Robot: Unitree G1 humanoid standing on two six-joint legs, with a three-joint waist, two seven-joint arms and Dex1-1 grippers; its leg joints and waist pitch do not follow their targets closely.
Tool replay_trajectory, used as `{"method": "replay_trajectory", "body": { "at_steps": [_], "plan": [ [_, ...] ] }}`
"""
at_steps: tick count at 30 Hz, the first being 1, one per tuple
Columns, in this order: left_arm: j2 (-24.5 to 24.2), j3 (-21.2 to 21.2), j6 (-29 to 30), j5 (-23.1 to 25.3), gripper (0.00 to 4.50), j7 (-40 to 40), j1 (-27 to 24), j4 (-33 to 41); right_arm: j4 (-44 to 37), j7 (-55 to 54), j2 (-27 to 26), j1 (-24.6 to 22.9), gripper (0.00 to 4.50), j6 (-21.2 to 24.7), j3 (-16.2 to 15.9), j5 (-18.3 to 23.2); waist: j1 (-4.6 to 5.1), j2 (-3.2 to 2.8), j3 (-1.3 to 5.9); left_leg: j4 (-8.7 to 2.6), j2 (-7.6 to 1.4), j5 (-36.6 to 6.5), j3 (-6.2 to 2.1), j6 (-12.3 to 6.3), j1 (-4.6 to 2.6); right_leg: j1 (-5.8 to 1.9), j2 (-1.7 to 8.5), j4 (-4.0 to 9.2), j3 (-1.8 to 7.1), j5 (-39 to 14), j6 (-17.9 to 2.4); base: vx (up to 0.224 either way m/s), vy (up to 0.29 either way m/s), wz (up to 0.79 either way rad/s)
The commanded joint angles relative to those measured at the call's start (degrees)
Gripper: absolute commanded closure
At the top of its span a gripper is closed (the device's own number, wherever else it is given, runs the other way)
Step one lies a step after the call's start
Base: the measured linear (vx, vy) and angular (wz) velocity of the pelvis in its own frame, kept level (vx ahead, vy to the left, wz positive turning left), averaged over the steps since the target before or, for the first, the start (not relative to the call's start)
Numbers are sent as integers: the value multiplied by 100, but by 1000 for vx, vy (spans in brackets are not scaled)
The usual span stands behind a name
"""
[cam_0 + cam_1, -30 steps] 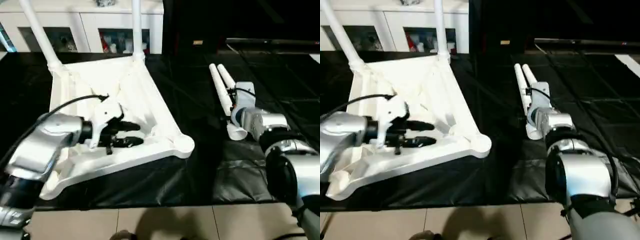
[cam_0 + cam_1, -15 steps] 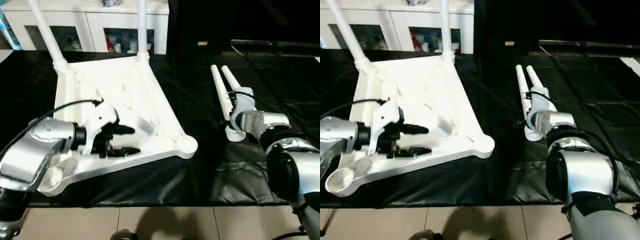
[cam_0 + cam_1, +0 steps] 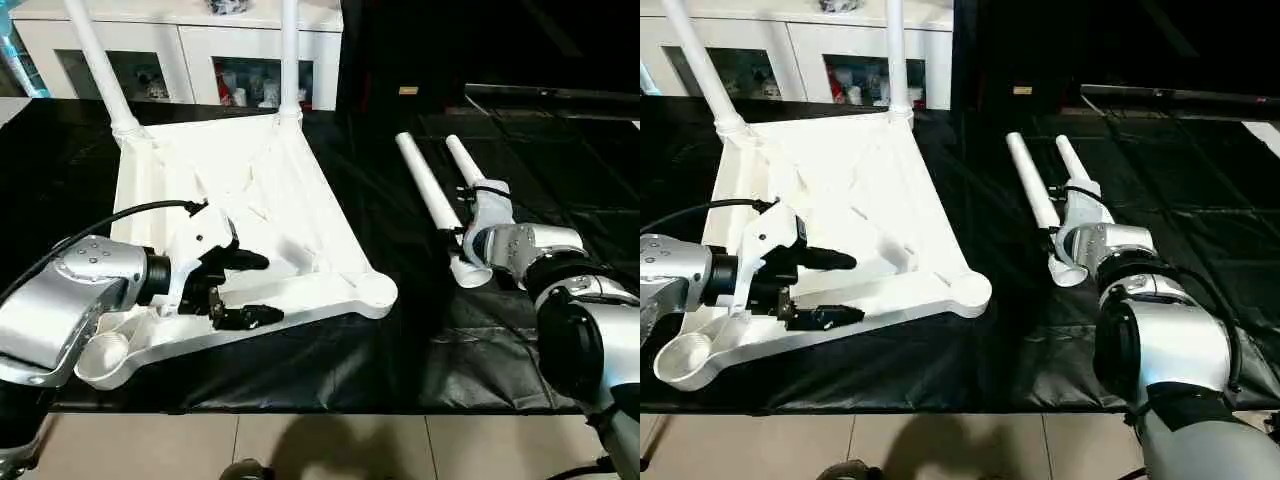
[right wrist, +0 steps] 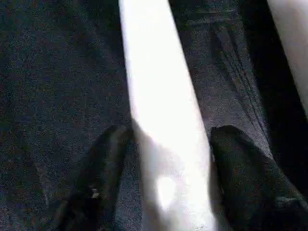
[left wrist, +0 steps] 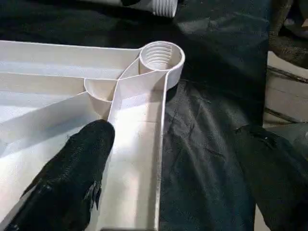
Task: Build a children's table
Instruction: Pick table leg
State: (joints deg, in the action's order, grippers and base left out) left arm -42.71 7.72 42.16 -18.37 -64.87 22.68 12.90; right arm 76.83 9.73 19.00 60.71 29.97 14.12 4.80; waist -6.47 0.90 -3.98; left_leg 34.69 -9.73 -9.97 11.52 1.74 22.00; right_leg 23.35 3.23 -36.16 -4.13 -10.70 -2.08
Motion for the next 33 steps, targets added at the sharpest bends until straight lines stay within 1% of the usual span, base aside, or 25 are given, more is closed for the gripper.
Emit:
{"method": "replay_trajectory", "body": {
  "at_steps": [1,2,3,4,8,11,13,14,16,17,18,19,20,21,22,23,25,26,27,28,29,30,31,32,33],
  "plan": [
    [-71,47,81,-66,0,-54,-8,158,141,-50,55,-184,190,170,48,-24,10,-36,414,-371,-356,-1237,-173,338,-129,-246,530,406,338,-1438,-1019,0,0,0],
    [-68,48,81,-65,0,-58,0,149,141,-53,57,-188,202,168,51,-25,11,-36,413,-372,-355,-1243,-175,344,-127,-247,530,407,338,-1444,-1013,0,0,0],
    [-67,48,82,-65,0,-58,0,147,141,-54,57,-189,202,168,52,-26,11,-36,414,-373,-354,-1267,-174,353,-129,-245,531,412,339,-1463,-1001,0,0,0],
    [-68,60,85,-70,0,-62,15,118,136,-74,54,-192,220,160,91,-2,14,-23,416,-375,-355,-1269,-175,359,-129,-247,529,410,338,-1460,-993,0,0,0],
    [-47,89,62,-60,0,-44,40,56,128,-57,49,-193,240,112,107,7,15,-10,420,-368,-350,-1226,-173,349,-122,-253,534,406,342,-1427,-978,0,0,0],
    [46,79,72,-111,0,27,108,-55,112,-42,45,-164,256,85,188,65,22,-19,426,-360,-346,-1202,-167,341,-126,-251,526,405,341,-1389,-988,0,0,0],
    [201,72,46,-102,0,138,177,-222,91,-21,56,-120,260,20,327,192,32,-69,430,-359,-345,-1240,-171,364,-132,-249,511,401,338,-1311,-1010,0,0,0],
    [201,72,46,-102,0,138,177,-222,91,-21,56,-120,261,20,327,192,38,-55,430,-357,-340,-1245,-164,359,-131,-252,506,408,338,-1294,-1010,0,0,0],
    [396,59,-92,-10,0,328,242,-429,55,87,52,-79,262,-127,407,273,33,-82,440,-351,-340,-1237,-171,352,-129,-260,513,399,336,-1214,-1034,0,0,0],
    [547,29,-171,51,0,488,312,-610,35,156,41,-51,262,-180,465,337,41,-72,440,-352,-339,-1241,-168,343,-124,-265,510,405,335,-1202,-1038,0,0,0],
    [798,-60,-208,105,0,795,423,-821,-7,290,37,-32,262,-318,471,363,48,-93,446,-344,-337,-1256,-163,337,-135,-260,494,412,335,-1125,-1057,0,0,0],
    [994,-130,-287,165,0,1059,517,-980,-46,380,29,-20,262,-481,527,429,53,-87,452,-334,-336,-1253,-164,319,-125,-276,503,411,341,-1052,-1086,0,0,0],
    [1308,-276,-257,155,0,1427,673,-1197,-113,518,16,-13,262,-714,702,609,36,-92,463,-334,-345,-1229,-175,311,-132,-286,527,405,338,-1028,-1102,0,0,0],
    [1571,-377,-251,130,0,1705,824,-1395,-172,676,9,-9,262,-855,857,760,33,-76,472,-321,-343,-1163,-179,253,-121,-311,538,407,337,-952,-1128,0,0,0],
    [1575,-379,-251,129,0,1710,827,-1399,-173,679,9,-9,262,-858,860,763,41,-67,472,-325,-336,-1104,-177,210,-104,-322,532,403,334,-900,-1139,0,0,0],
    [1747,-408,-291,130,0,1881,935,-1536,-234,813,-4,-23,262,-886,993,910,34,-80,481,-324,-344,-1027,-187,188,-104,-323,532,382,328,-812,-1159,0,0,0],
    [1994,-427,-505,175,0,2131,1094,-1750,-341,1067,-29,-53,262,-879,1161,1116,42,-73,484,-308,-332,-897,-172,28,-91,-334,503,383,316,-585,-1224,0,0,0],
    [2141,-448,-617,184,0,2268,1180,-1849,-417,1215,-49,-77,262,-800,1274,1269,38,-91,490,-302,-329,-872,-174,-5,-85,-343,502,375,310,-538,-1247,0,0,0],
    [2399,-496,-701,148,0,2464,1352,-2032,-646,1644,-120,-147,262,-587,1494,1617,30,-116,493,-289,-328,-848,-163,-92,-86,-356,497,383,312,-444,-1274,0,0,0],
    [2518,-519,-709,120,0,2546,1439,-2123,-778,1892,-162,-187,262,-481,1599,1800,18,-91,505,-293,-354,-767,-178,-167,-75,-373,513,362,299,-322,-1314,0,0,0],
    [2628,-569,-655,31,0,2568,1524,-2217,-931,2159,-212,-237,262,-392,1657,1943,12,-82,511,-290,-357,-735,-174,-212,-77,-367,513,365,293,-288,-1339,0,0,0],
    [2946,-824,-478,-247,0,2699,1761,-2481,-1457,2747,-346,-448,262,-188,1636,2229,10,-119,509,-279,-349,-718,-174,-266,-71,-362,520,374,286,-276,-1391,0,0,0],
    [3004,-878,-443,-303,0,2734,1805,-2527,-1570,2841,-372,-495,262,-147,1622,2277,-5,-100,504,-261,-322,-690,-152,-377,-67,-386,510,403,290,-198,-1392,0,0,0],
    [3183,-1050,-338,-471,0,2851,1946,-2677,-1919,3128,-451,-640,262,-23,1576,2425,-19,-106,517,-260,-348,-638,-174,-380,-71,-394,528,364,288,-133,-1422,0,0,0],
    [3379,-1239,-299,-645,0,2966,2109,-2836,-2383,3410,-548,-848,262,34,1506,2611,-35,-101,527,-266,-368,-574,-191,-418,-70,-385,544,359,269,-142,-1464,0,0,0]
  ]
}}
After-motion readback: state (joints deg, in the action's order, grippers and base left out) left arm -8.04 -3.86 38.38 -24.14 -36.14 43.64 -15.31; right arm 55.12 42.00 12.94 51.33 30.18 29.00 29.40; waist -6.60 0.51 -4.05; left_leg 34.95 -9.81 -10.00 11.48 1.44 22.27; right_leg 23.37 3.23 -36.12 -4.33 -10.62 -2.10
